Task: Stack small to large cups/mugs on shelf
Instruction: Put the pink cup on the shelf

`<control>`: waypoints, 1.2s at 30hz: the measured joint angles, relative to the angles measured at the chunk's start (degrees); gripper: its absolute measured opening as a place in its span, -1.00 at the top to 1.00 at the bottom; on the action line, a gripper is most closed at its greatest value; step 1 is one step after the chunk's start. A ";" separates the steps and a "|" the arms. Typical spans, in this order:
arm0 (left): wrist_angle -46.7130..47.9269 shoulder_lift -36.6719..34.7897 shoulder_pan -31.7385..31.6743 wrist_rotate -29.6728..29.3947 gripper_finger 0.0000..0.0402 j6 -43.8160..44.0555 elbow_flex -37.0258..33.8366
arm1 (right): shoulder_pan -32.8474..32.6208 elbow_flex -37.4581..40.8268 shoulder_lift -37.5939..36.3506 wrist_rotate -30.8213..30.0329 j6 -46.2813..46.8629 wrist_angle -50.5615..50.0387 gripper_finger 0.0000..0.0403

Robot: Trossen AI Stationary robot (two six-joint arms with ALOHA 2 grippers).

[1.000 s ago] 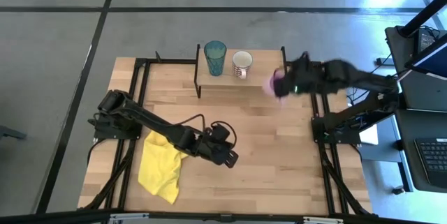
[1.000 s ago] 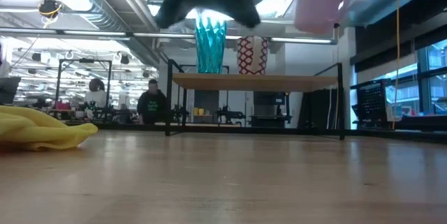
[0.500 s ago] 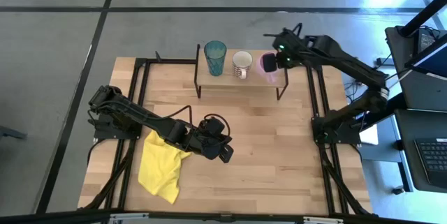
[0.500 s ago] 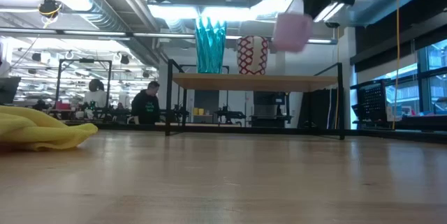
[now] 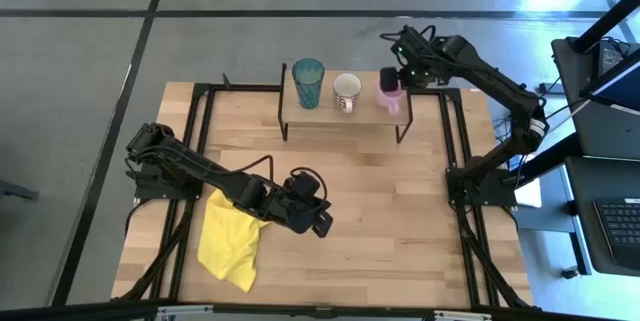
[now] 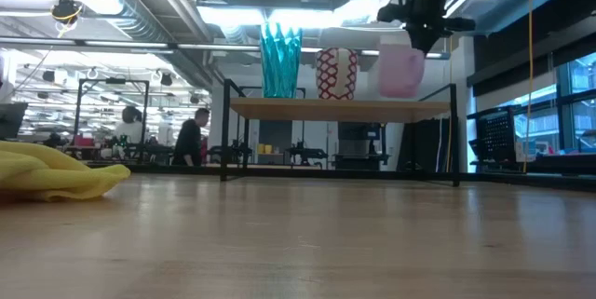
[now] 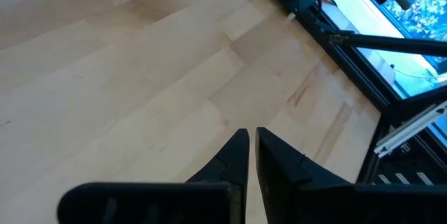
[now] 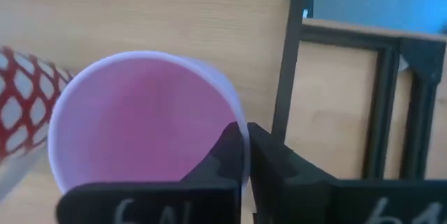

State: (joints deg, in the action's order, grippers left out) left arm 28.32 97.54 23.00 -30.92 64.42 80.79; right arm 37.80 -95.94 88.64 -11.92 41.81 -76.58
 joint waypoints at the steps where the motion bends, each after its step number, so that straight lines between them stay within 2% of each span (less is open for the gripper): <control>1: -0.01 0.00 0.00 0.07 0.90 0.08 0.00 | 0.27 0.00 0.00 0.17 1.26 0.02 0.94; 12: -0.02 0.00 -0.25 0.35 0.90 0.21 -0.01 | 0.01 -0.02 -0.04 3.50 9.45 -1.18 0.93; 23: -0.04 0.00 -0.39 0.33 0.90 -2.03 -0.02 | -2.55 -0.02 -0.04 1.04 10.48 -1.49 0.92; 36: -0.04 0.00 -0.37 0.49 0.90 -3.43 -0.02 | -2.55 -0.02 -0.06 1.00 10.22 -0.81 0.60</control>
State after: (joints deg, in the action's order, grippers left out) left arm 28.27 97.54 22.63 -30.43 60.99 80.77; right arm 35.24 -95.96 88.58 -10.92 52.02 -77.38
